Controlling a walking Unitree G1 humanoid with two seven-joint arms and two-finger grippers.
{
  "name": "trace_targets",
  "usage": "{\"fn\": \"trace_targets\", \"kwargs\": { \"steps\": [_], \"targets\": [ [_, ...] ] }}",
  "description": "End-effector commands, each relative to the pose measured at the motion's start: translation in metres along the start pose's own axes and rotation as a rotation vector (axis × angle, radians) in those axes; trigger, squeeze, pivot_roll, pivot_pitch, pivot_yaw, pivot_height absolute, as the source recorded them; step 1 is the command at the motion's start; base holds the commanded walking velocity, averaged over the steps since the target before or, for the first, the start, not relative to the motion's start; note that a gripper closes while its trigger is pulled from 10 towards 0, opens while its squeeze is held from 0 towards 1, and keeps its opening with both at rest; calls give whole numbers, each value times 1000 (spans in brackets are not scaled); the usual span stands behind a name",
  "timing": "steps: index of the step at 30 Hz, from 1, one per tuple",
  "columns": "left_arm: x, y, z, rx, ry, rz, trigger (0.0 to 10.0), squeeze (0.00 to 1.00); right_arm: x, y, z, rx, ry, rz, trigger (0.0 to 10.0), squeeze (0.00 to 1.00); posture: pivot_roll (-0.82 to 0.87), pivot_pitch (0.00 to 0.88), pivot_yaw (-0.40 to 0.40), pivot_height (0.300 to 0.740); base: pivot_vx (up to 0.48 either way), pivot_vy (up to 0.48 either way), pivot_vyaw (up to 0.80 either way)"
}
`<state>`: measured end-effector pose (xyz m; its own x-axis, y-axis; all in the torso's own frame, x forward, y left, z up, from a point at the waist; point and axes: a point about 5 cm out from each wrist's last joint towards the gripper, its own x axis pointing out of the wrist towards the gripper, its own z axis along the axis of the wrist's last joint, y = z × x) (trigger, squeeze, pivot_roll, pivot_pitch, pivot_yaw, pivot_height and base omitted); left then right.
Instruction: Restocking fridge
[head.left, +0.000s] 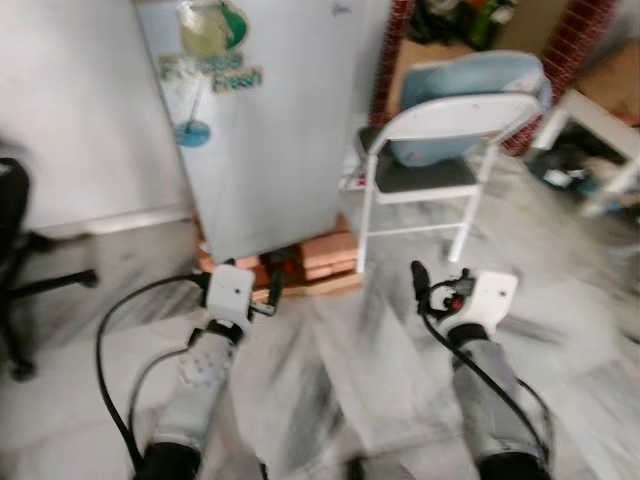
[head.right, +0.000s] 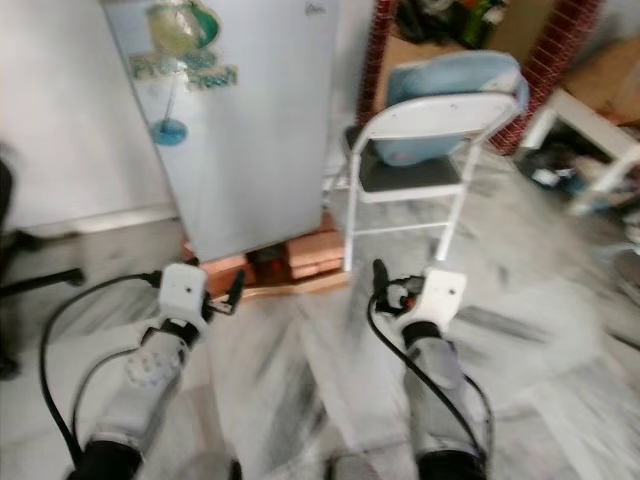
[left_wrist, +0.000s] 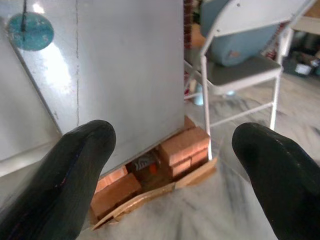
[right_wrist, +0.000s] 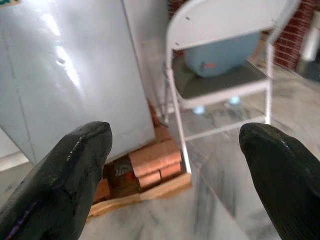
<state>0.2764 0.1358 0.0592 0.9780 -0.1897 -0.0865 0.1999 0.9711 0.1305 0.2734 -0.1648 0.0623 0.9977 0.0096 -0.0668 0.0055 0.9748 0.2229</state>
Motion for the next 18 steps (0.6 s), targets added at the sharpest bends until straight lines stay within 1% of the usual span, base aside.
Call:
{"fn": "trace_targets", "kwargs": {
  "steps": [1,4,5,8,10,16,18],
  "targets": [
    [0,3,2,-4,0,8,10000,0,2,0,3,-3,-12,10,10000,0,104,90,-31,740,0,431,-800],
    [-1,4,1,-11,2,12,10000,0,4,3,5,7,-17,21,10000,0,106,91,-33,740,0,434,-725],
    [-1,4,1,-12,2,13,10000,0,5,4,5,10,-17,23,10000,0,119,96,-45,740,0,431,-688],
    [-3,8,1,-26,7,37,10000,0,9,12,5,8,-15,54,10000,0,130,97,-52,740,0,435,-710],
    [-3,10,0,-26,11,45,10000,0,10,13,6,7,-16,57,10000,0,129,97,-51,740,0,435,-772],
    [-2,8,1,-19,11,25,10000,0,12,11,11,1,-34,57,10000,0,126,103,-42,740,0,436,-775],
    [-1,7,2,-21,6,17,10000,0,13,9,12,-5,-35,52,10000,0,132,113,-40,740,0,439,-475]
  ]
}}
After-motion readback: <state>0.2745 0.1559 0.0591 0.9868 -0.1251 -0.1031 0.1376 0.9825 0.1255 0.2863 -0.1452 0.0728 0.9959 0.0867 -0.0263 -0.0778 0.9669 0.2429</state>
